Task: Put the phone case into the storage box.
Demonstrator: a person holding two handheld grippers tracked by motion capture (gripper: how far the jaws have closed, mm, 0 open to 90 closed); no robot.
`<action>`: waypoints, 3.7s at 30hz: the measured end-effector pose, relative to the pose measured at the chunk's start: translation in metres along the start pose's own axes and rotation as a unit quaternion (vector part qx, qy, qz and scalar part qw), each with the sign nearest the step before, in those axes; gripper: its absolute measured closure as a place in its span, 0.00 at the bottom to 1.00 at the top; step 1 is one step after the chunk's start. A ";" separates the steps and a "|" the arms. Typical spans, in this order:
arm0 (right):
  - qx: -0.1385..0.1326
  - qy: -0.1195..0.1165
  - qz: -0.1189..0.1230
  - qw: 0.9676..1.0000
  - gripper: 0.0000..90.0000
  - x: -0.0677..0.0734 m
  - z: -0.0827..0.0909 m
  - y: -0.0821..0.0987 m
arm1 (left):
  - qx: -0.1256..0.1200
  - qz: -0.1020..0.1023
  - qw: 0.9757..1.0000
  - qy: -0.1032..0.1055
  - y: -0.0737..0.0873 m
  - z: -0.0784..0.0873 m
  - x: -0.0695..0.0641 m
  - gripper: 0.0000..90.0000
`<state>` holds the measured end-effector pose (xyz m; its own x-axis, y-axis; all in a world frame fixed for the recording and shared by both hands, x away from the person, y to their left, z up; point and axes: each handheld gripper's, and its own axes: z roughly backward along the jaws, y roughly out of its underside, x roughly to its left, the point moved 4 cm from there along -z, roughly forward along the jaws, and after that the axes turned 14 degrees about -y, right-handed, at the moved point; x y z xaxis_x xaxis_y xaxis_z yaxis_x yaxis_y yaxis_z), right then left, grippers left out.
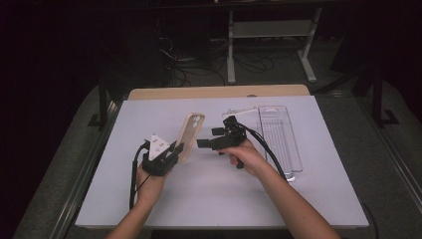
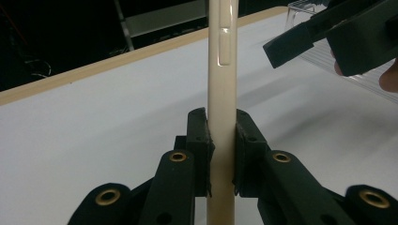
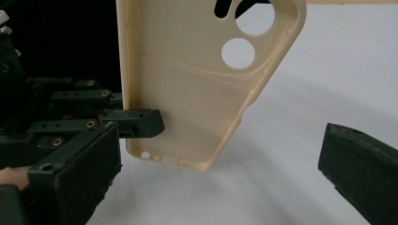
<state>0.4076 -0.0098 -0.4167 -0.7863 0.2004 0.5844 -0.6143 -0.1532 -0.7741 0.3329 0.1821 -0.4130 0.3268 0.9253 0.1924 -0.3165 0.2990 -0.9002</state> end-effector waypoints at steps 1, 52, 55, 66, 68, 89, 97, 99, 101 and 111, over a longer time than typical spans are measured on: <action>-0.002 -0.002 -0.003 1.000 0.00 0.000 -0.001 0.000 | 0.000 -0.001 1.000 -0.001 0.000 0.000 0.000 0.88; -0.082 -0.021 -0.060 0.995 0.00 0.005 -0.021 0.003 | -0.013 -0.002 1.000 0.022 -0.002 0.002 -0.034 0.88; -0.085 -0.024 -0.063 0.994 0.00 0.005 -0.022 0.003 | -0.014 -0.006 1.000 0.023 -0.002 0.002 -0.035 0.88; -0.086 -0.020 -0.070 0.994 0.00 0.004 -0.024 0.004 | -0.013 -0.006 0.999 0.028 -0.002 0.002 -0.038 0.88; -0.082 -0.022 -0.075 0.994 0.00 0.005 -0.024 0.004 | -0.011 -0.009 0.999 0.029 -0.002 0.002 -0.038 0.88; -0.087 -0.004 -0.074 0.993 0.10 0.002 -0.019 0.003 | -0.008 -0.013 0.999 0.034 -0.001 0.001 -0.040 0.82; -0.086 0.002 -0.077 0.993 0.10 0.001 -0.017 0.003 | -0.008 -0.005 0.999 0.044 -0.003 0.001 -0.036 0.71; -0.084 0.004 -0.076 0.994 0.10 0.000 -0.016 0.003 | -0.004 -0.002 0.999 0.048 -0.003 0.000 -0.035 0.68; -0.083 0.008 -0.072 0.994 0.10 0.000 -0.015 0.003 | 0.007 0.000 0.998 0.058 -0.003 0.000 -0.033 0.64; -0.079 0.020 -0.068 0.994 0.10 -0.004 -0.009 0.002 | 0.050 -0.006 0.992 0.113 0.001 -0.003 -0.024 0.50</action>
<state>0.4102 -0.0020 -0.4233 -0.6910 0.2472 0.6793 -0.6948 0.0321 -0.7185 0.3280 0.1597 -0.4195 0.5197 0.8485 0.1000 -0.3949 0.3424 -0.8525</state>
